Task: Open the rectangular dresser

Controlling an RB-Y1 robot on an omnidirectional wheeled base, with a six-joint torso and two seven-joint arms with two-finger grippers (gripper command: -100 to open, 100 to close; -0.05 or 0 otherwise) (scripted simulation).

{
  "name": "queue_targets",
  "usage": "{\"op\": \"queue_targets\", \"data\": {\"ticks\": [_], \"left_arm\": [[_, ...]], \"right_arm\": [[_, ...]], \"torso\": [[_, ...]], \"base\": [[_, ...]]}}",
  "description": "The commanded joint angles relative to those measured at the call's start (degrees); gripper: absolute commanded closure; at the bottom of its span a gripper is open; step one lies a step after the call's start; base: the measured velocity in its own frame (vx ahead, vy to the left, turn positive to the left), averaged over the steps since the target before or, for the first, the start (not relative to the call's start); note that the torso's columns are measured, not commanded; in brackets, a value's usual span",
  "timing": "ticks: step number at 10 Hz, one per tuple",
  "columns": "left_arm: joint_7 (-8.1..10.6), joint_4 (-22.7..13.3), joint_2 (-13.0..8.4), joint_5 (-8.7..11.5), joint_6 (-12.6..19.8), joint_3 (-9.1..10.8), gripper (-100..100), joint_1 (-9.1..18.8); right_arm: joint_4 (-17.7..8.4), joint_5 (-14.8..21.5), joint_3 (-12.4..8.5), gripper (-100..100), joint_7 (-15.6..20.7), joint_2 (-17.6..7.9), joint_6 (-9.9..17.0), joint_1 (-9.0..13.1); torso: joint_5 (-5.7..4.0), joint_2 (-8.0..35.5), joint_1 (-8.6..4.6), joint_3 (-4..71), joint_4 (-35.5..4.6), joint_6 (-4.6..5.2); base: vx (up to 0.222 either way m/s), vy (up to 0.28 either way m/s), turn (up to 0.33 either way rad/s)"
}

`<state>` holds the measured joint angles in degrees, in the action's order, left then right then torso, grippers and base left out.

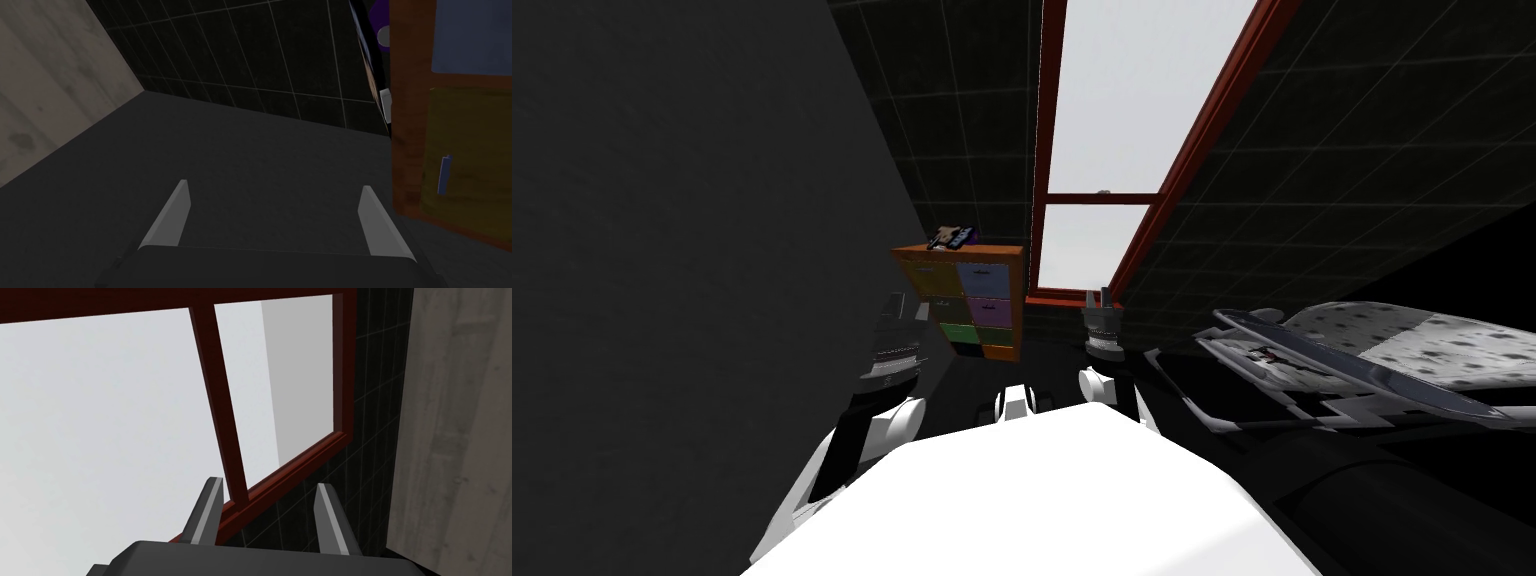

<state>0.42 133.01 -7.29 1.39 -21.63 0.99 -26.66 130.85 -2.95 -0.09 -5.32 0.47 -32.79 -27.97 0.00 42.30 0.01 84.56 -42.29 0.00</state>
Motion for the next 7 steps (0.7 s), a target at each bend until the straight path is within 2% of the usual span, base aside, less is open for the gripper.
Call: {"op": "queue_targets", "data": {"ticks": [1,7], "left_arm": [[0.21,0.9,-0.1,-0.2,3.1,-0.01,-100,-0.2],[0.6,3.2,-1.1,-0.6,9.5,-0.05,-100,-0.6]], "right_arm": [[0.0,0.0,0.0,0,0.0,0.0,0.0,0.0],[0.0,0.0,0.0,0,0.0,0.0,0.0,0.0]], "torso": [[0.0,0.0,-0.01,0.0,0.0,0.0],[0.0,0.0,0.02,0.0,0.0,0.0]], "base": [[0.07,-0.036,-0.036],[0.061,-0.03,-0.036]]}}
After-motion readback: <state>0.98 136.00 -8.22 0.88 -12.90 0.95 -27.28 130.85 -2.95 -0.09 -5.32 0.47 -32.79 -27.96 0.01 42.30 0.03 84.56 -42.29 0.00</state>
